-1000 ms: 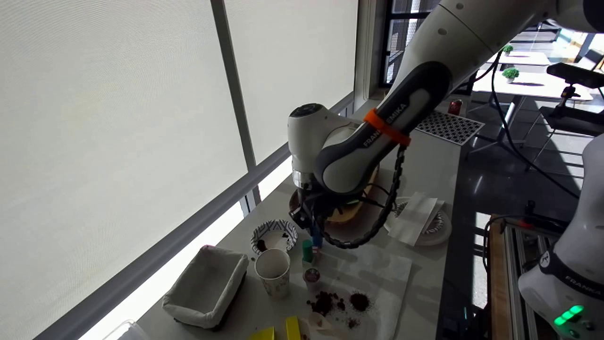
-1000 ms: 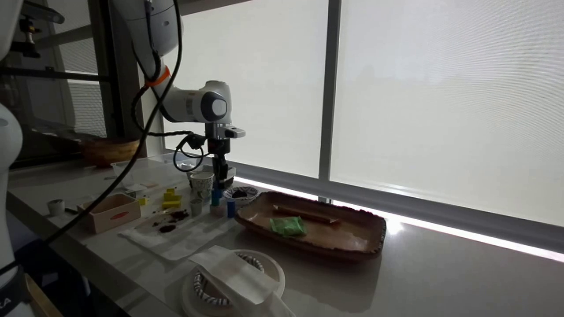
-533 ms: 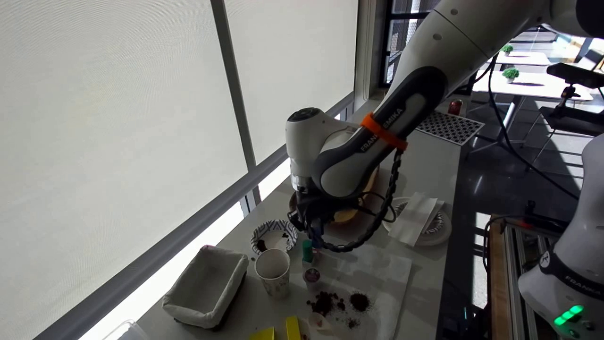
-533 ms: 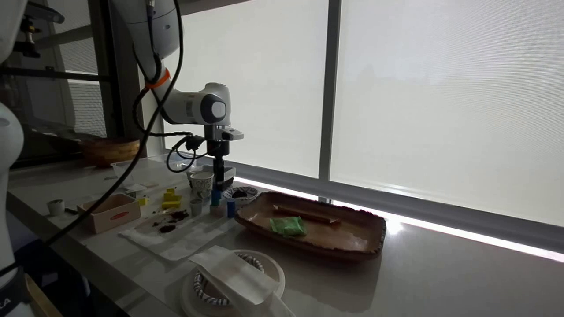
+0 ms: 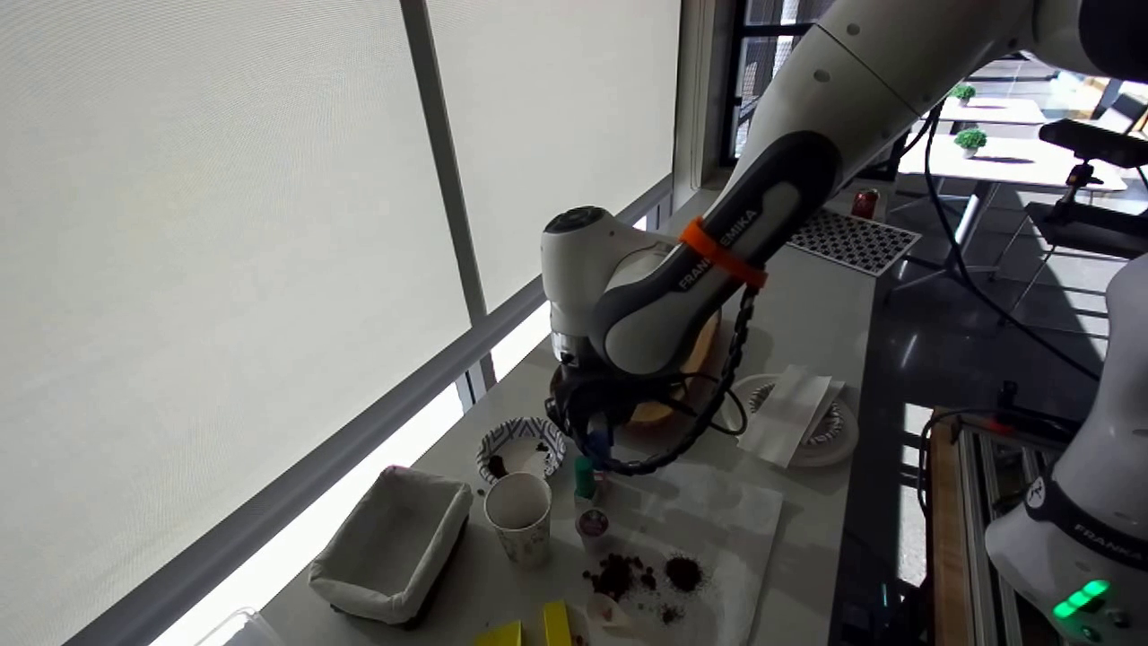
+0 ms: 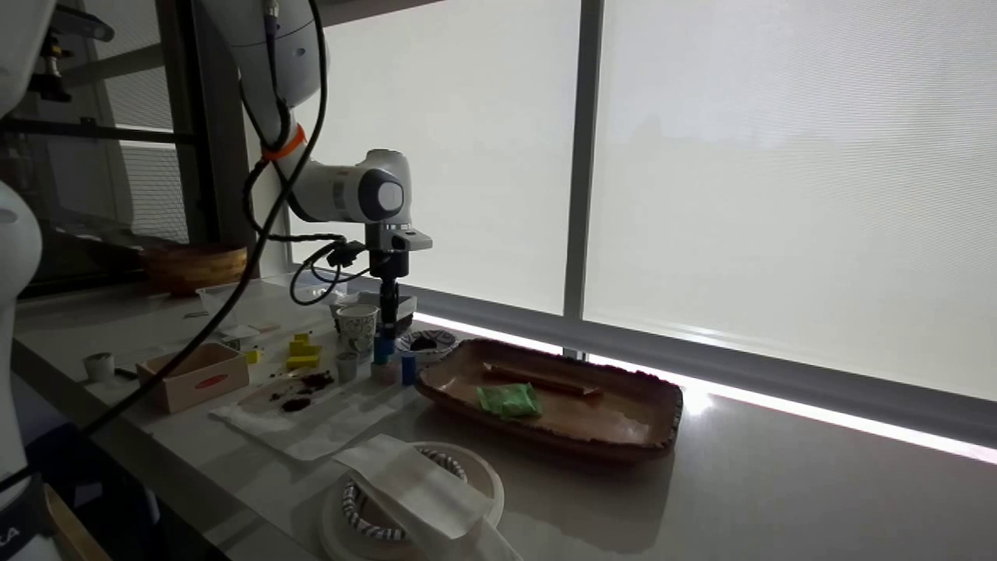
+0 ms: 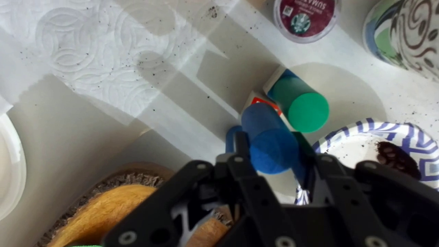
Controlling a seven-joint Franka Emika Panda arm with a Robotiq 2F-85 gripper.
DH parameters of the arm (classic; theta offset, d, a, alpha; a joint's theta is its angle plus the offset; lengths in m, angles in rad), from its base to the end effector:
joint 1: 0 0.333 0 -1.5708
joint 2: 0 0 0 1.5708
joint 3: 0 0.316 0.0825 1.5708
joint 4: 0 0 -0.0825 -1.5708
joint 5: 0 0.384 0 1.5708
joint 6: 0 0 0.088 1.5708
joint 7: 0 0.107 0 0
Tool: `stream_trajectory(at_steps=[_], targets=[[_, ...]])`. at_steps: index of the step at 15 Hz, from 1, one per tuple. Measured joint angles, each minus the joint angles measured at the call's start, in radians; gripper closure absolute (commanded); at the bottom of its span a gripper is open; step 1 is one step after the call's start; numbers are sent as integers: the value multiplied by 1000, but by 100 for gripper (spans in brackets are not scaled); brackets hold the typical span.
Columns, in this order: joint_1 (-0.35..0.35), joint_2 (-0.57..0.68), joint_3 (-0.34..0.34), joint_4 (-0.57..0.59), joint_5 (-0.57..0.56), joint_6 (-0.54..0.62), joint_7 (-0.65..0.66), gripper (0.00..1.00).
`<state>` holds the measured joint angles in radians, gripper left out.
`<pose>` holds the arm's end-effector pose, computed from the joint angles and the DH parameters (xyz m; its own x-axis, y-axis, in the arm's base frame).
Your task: Pick up the green block on the left, put it on the letter block on the right, pick up the blue block on the left and put it on the other letter block on the right
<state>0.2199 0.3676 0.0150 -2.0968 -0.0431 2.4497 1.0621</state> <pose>0.5659 0.1353 0.2424 0.7005 -0.7136 0.0116 -0.7136 -0.7002 0.0236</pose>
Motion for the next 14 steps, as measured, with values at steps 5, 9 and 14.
stream_trajectory(at_steps=[5, 9, 14], targets=[[0, 14, -2, 6, 0, 0, 63, 92], [0, 31, -4, 15, 0, 0, 99, 92], [0, 52, -5, 32, 1, 2, 136, 92]])
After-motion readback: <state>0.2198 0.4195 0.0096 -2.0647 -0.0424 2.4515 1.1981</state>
